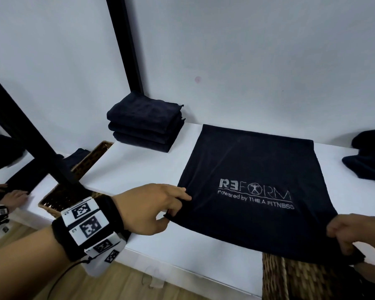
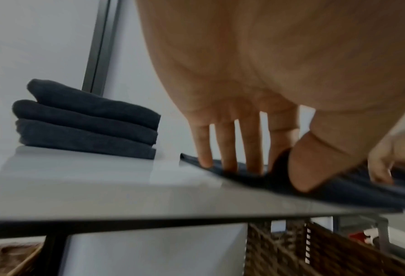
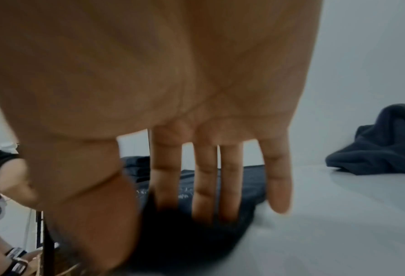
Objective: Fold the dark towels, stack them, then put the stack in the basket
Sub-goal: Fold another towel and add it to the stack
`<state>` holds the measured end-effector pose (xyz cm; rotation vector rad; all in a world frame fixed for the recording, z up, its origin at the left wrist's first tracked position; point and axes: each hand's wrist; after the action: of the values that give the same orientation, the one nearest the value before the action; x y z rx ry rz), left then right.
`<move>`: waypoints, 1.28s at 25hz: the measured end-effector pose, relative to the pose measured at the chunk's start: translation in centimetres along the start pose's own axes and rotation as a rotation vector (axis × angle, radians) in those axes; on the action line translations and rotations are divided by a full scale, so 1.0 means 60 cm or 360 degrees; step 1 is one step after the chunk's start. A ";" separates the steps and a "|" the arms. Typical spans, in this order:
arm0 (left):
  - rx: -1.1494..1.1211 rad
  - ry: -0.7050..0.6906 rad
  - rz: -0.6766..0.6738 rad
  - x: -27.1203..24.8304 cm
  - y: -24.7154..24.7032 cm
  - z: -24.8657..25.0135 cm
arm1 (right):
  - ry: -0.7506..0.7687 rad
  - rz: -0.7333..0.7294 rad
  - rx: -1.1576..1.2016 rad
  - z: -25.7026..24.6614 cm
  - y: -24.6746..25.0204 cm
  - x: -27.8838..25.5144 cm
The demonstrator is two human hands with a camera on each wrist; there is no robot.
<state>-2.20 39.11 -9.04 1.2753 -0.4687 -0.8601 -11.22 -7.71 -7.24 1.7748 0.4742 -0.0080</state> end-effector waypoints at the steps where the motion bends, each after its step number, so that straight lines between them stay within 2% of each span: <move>1: -0.0009 0.0009 -0.0022 0.002 0.011 0.003 | -0.0001 -0.0122 0.0008 -0.017 0.014 -0.002; 4: 0.0074 -0.0012 -0.0076 0.017 0.048 0.019 | 0.0026 -0.0224 -0.0015 -0.023 0.025 0.016; 6: 0.0287 -0.0037 -0.0183 0.027 0.058 0.032 | 0.0075 -0.0223 -0.0229 -0.055 0.036 0.023; 9: 0.0652 -0.0010 -0.0225 0.024 0.030 0.050 | 0.0004 -0.0235 -0.0547 -0.104 0.011 0.021; 10: 0.0740 0.0053 -0.0217 0.019 0.011 0.057 | -0.0043 -0.0199 -0.0537 -0.114 -0.006 0.016; 13: 0.0852 0.0130 0.0075 0.017 -0.050 0.064 | -0.0006 -0.0091 -0.0687 -0.093 -0.071 0.014; 15: 0.0871 0.0067 0.0303 0.025 -0.068 0.062 | 0.0054 0.0018 -0.0830 -0.079 -0.076 0.019; 16: 0.0862 0.0031 0.0394 0.026 -0.069 0.060 | 0.0061 0.0079 -0.0788 -0.075 -0.070 0.017; 20: 0.0974 -0.0064 0.0442 0.023 -0.066 0.054 | 0.0092 0.0227 -0.0715 -0.077 -0.078 0.001; 23: 0.1182 0.0084 0.0423 0.039 -0.087 0.053 | 0.0114 0.0344 -0.0829 -0.075 -0.102 0.013; 25: 0.1191 0.0137 0.0437 0.045 -0.088 0.054 | 0.0078 0.0386 -0.0827 -0.074 -0.106 0.020; 29: 0.1194 -0.0095 0.0492 0.020 -0.078 0.050 | 0.0087 0.0250 -0.0742 -0.068 -0.094 -0.002; 32: 0.0884 -0.0108 0.0435 -0.002 -0.051 0.044 | 0.0045 0.0257 -0.0611 -0.064 -0.067 -0.025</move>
<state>-5.10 37.36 -11.23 1.6392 -0.9591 -0.5568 -14.78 -3.87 -9.59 1.4312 0.3254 0.2089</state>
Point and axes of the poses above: each hand's wrist, its own x-axis towards the middle knuckle, its own y-axis out of the back of the hand, z = x × y, and after that the axes turned 2 degrees about x, right-handed
